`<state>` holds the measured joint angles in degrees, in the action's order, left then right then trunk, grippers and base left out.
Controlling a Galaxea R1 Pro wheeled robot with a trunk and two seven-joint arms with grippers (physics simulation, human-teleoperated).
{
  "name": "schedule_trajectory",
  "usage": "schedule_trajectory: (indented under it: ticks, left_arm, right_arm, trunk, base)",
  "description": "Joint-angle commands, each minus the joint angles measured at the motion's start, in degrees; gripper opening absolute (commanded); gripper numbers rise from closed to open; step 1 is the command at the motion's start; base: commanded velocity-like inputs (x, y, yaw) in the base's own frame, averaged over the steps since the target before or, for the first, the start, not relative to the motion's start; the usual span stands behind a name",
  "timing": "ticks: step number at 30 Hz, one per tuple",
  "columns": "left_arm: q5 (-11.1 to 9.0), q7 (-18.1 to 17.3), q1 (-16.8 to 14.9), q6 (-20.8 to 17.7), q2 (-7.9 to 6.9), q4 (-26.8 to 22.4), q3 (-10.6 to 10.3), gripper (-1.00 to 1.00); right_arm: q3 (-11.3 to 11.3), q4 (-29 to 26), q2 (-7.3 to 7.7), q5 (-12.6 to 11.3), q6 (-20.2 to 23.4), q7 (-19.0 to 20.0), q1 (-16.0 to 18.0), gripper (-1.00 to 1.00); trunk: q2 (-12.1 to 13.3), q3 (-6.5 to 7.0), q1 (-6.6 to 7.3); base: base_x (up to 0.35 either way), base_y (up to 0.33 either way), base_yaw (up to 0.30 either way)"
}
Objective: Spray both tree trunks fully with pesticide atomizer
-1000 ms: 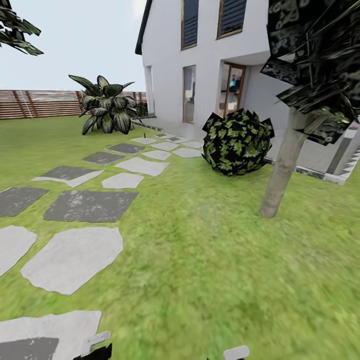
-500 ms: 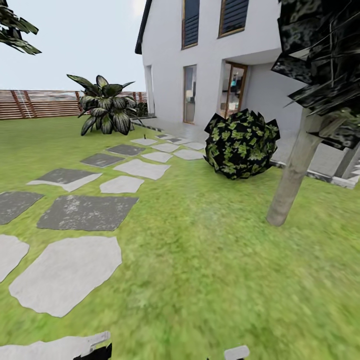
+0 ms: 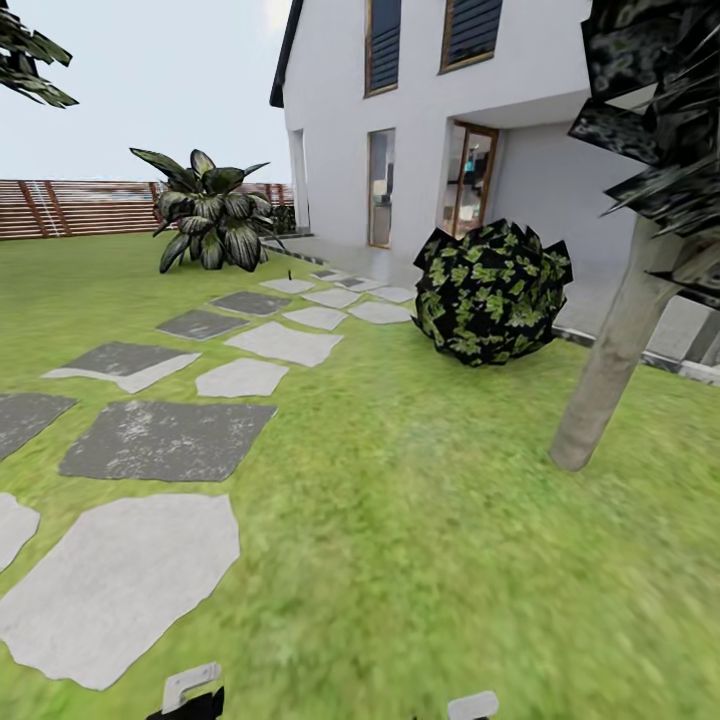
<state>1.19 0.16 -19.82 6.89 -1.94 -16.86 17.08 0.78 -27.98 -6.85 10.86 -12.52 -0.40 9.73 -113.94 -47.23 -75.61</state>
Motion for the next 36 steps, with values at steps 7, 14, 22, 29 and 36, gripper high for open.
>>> schedule_trajectory:
  ticks: [7,14,22,29,36]
  left_arm:
    - [0.1,0.0,0.0,0.2,0.01,0.1,0.2,1.00]
    - [0.1,0.0,0.0,0.2,0.01,0.1,0.2,1.00]
    - [0.1,0.0,0.0,0.2,0.01,0.1,0.3,1.00]
    - [0.1,0.0,0.0,0.2,0.01,0.1,0.3,1.00]
    - [0.2,0.0,0.0,0.2,0.01,0.1,0.2,1.00]
  right_arm:
    - [0.0,0.0,0.00,0.3,-0.1,0.0,0.0,1.00]
    - [0.0,0.0,0.00,0.3,-0.1,0.0,0.0,1.00]
    - [0.0,0.0,0.00,0.3,-0.1,0.0,0.0,1.00]
    - [0.0,0.0,0.00,0.3,-0.1,0.0,0.0,1.00]
    - [0.0,0.0,0.00,0.3,-0.1,0.0,0.0,1.00]
  trunk:
    - [0.0,-0.05,-0.03]
    - [0.0,-0.05,-0.03]
    - [0.0,-0.05,-0.03]
    - [0.0,-0.05,-0.03]
    - [0.0,-0.05,-0.03]
  base:
    - [0.336,0.066,0.000]
    - [0.336,0.061,0.000]
    - [0.336,0.082,0.000]
    - [0.336,0.104,0.000]
    - [0.336,0.102,0.000]
